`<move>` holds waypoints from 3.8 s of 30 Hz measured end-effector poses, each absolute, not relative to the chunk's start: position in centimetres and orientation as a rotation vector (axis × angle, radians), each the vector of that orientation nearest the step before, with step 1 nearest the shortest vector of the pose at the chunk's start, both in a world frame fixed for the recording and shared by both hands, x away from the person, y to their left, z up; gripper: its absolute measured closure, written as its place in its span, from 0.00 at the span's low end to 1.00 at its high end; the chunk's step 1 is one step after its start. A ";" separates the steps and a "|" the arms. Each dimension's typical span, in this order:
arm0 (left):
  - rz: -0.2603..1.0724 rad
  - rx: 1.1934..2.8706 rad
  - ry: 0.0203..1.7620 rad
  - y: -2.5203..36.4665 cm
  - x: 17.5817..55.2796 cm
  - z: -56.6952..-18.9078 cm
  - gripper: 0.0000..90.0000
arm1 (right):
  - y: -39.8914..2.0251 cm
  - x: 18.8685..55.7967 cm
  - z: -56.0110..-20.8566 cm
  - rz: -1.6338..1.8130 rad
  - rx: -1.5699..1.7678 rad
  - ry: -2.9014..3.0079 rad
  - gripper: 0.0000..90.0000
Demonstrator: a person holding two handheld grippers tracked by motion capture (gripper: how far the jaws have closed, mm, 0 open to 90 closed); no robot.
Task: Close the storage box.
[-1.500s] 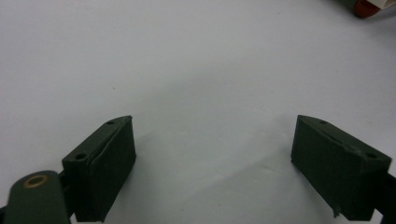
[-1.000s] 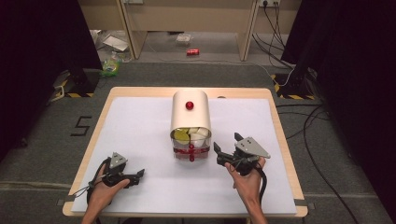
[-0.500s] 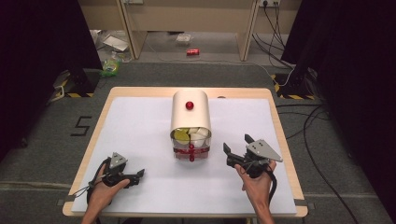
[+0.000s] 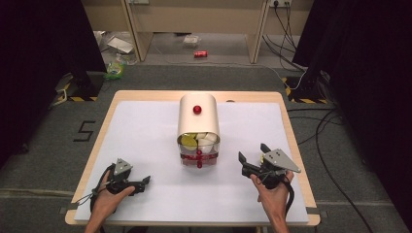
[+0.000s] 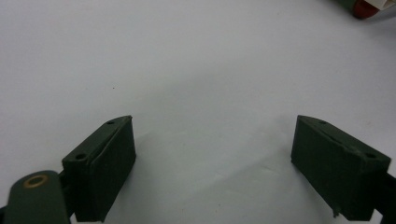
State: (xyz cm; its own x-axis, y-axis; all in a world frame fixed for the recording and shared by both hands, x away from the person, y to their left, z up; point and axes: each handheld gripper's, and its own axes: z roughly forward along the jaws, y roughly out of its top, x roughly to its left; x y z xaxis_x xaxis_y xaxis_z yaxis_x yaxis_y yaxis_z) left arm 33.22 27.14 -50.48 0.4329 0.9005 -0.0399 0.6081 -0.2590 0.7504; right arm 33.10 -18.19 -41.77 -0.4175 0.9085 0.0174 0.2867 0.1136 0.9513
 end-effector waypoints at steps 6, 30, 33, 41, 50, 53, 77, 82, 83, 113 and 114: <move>0.527 1.977 1.269 27.1 33.2 -50.5 0.14 | -18.6 32.8 -42.0 1.307 1.173 1.796 0.19; 0.528 1.979 1.269 27.1 33.2 -50.5 0.14 | -20.4 31.7 -43.1 1.270 1.204 1.825 0.19; 0.529 1.979 1.268 27.1 33.2 -50.5 0.14 | -20.6 31.4 -43.3 1.266 1.209 1.828 0.19; 0.528 1.978 1.268 27.1 33.2 -50.5 0.14 | -21.1 31.1 -43.5 1.261 1.217 1.826 0.19; 0.529 1.979 1.269 27.1 33.2 -50.5 0.14 | -21.9 30.4 -44.0 1.239 1.230 1.836 0.17; 0.529 1.979 1.268 27.1 33.2 -50.5 0.14 | -22.3 30.2 -44.1 1.233 1.239 1.834 0.17; 0.528 1.979 1.268 27.1 33.2 -50.5 0.14 | -24.6 29.1 -45.6 1.157 1.311 1.873 0.17; 0.528 1.978 1.269 27.1 33.2 -50.5 0.14 | -24.9 29.0 -45.9 1.139 1.315 1.891 0.17; 0.528 1.978 1.268 27.1 33.2 -50.5 0.14 | -24.9 29.0 -45.9 1.139 1.315 1.891 0.17; 0.529 1.979 1.268 27.1 33.2 -50.5 0.14 | -25.4 29.2 -48.0 1.037 1.410 2.007 0.17; 0.529 1.979 1.268 27.1 33.2 -50.5 0.14 | -25.5 29.1 -48.1 1.028 1.417 2.008 0.17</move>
State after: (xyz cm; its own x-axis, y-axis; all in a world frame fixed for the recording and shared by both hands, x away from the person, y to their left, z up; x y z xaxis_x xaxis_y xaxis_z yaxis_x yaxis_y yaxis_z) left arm 33.20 27.11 -50.48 0.4327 0.9007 -0.0377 0.6071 -0.2603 0.7508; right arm 29.08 -25.49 -48.09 -0.3540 0.9343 0.0413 0.5796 0.1845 0.7937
